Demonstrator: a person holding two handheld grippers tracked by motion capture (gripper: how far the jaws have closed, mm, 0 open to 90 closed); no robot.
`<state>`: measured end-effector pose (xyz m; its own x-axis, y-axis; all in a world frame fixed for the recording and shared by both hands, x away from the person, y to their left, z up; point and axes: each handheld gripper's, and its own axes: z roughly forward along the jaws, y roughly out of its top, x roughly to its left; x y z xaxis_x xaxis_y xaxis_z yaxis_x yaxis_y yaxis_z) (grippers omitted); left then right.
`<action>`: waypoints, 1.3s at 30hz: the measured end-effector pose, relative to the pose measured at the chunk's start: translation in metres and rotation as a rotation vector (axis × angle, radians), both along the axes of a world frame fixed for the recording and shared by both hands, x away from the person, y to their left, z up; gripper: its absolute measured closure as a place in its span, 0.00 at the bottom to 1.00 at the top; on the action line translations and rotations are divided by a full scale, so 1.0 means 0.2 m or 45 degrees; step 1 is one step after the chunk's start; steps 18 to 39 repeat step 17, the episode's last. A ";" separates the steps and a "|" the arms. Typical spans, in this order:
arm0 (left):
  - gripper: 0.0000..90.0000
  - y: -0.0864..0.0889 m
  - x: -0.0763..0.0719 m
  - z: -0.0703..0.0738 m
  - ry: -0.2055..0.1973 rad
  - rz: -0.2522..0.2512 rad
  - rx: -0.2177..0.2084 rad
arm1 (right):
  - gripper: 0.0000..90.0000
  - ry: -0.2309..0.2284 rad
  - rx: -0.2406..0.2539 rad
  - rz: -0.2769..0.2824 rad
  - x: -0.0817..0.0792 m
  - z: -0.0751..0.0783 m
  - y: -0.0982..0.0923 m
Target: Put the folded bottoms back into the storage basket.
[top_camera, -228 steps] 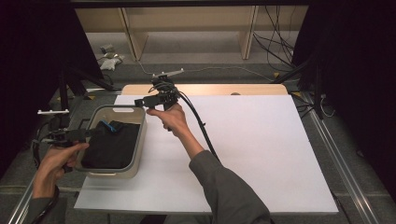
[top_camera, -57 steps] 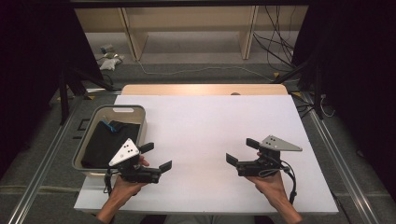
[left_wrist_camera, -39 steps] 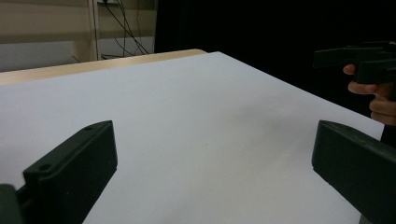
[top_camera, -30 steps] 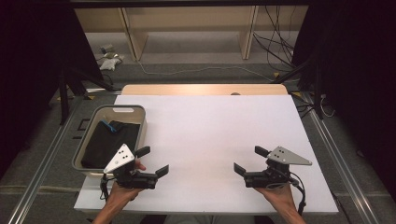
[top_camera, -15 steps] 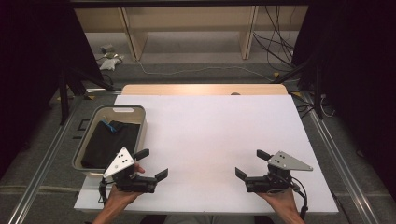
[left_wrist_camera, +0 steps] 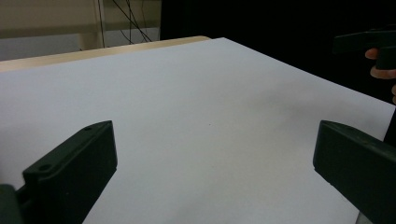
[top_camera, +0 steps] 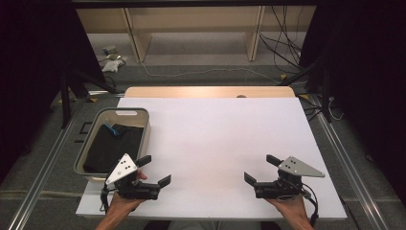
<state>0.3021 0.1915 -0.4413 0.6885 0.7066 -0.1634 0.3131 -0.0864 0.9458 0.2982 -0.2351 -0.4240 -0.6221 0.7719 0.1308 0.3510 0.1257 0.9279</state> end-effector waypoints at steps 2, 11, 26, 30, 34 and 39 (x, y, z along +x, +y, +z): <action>0.00 0.00 0.00 0.00 -0.001 -0.001 0.003 | 0.01 0.003 0.005 0.002 0.00 0.00 0.00; 0.00 0.01 0.00 0.01 -0.007 0.013 -0.009 | 0.00 0.001 0.015 -0.005 0.01 0.01 -0.01; 0.00 0.01 0.00 0.00 -0.006 0.018 -0.008 | 0.01 0.011 0.022 -0.004 0.01 0.00 -0.01; 0.00 0.01 0.00 0.00 -0.006 0.018 -0.008 | 0.01 0.011 0.022 -0.004 0.01 0.00 -0.01; 0.00 0.01 0.00 0.00 -0.006 0.018 -0.008 | 0.01 0.011 0.022 -0.004 0.01 0.00 -0.01; 0.00 0.01 0.00 0.00 -0.006 0.018 -0.008 | 0.01 0.011 0.022 -0.004 0.01 0.00 -0.01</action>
